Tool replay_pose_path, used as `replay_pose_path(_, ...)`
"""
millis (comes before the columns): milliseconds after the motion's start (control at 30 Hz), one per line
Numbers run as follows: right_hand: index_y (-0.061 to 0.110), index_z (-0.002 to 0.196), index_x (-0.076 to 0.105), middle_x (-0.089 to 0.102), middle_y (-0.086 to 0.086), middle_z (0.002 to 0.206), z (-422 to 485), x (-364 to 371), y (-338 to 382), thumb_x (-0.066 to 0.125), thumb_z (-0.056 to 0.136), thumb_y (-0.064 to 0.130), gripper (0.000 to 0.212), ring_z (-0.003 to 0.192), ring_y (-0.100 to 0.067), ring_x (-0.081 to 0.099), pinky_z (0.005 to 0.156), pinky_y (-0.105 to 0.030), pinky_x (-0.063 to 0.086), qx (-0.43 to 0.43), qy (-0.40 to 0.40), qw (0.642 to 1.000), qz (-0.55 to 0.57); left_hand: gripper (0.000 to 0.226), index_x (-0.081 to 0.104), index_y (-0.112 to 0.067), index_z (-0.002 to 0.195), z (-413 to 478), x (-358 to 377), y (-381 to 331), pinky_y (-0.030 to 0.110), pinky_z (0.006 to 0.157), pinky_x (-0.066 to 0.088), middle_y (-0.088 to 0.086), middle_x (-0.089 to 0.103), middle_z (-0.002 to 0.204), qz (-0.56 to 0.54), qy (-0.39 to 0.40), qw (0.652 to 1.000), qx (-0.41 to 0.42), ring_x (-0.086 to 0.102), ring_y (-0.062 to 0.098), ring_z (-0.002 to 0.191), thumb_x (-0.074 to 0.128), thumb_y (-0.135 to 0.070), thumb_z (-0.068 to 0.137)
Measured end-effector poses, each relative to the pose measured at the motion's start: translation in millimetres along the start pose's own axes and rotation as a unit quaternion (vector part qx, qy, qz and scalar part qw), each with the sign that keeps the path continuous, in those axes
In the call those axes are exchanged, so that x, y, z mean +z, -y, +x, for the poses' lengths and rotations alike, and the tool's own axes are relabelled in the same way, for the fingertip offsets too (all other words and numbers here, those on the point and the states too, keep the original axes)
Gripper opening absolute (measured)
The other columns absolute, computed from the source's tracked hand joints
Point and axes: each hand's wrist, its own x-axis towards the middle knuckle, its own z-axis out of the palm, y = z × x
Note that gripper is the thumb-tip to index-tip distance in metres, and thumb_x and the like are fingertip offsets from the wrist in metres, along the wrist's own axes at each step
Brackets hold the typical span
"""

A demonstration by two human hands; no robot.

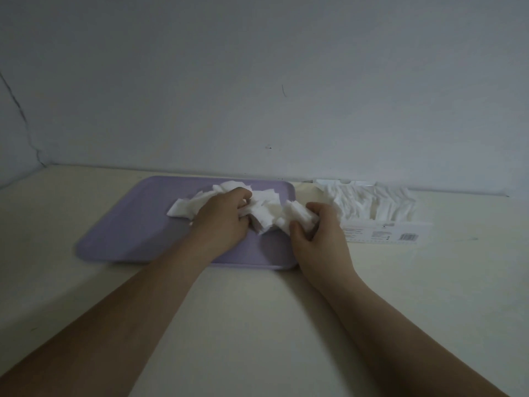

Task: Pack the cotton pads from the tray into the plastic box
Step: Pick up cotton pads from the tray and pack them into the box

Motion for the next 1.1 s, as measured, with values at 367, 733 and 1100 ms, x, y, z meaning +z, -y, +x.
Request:
replay_pose_path(367,0.028,0.131,0.05,0.065,0.012,0.107,0,-3,3,0.066,0.094,0.031,0.04,0.092,0.005,0.062,0.071,-0.01,0.046,0.01,0.005,0.999,0.037,0.029,0.073,-0.025,0.106,-26,-28,-45,0.024,0.052,0.049,-0.007,0.075,0.081,-0.41,0.039,0.91,-0.052,0.064,0.008,0.065,0.075,-0.01,0.081)
replay_pose_path(733,0.027,0.111,0.071,0.08,0.003,0.097,-3,-11,2,0.084,0.076,0.022,0.038,0.09,-0.018,0.077,0.081,-0.043,0.064,0.017,0.054,0.983,0.172,0.023,0.078,-0.019,0.108,-33,-6,-29,0.022,0.053,0.044,0.003,0.068,0.081,-0.465,0.099,0.876,-0.079,0.053,0.011,0.062,0.073,-0.021,0.085)
replay_pose_path(1100,0.02,0.115,0.073,0.082,0.002,0.096,-1,-20,-2,0.074,0.083,-0.004,0.04,0.09,-0.015,0.079,0.073,-0.024,0.06,0.048,0.091,0.964,0.245,0.024,0.079,-0.023,0.1,-34,-8,-27,0.019,0.054,0.046,0.002,0.077,0.091,-0.484,0.142,0.86,-0.071,0.062,0.01,0.069,0.082,-0.006,0.083)
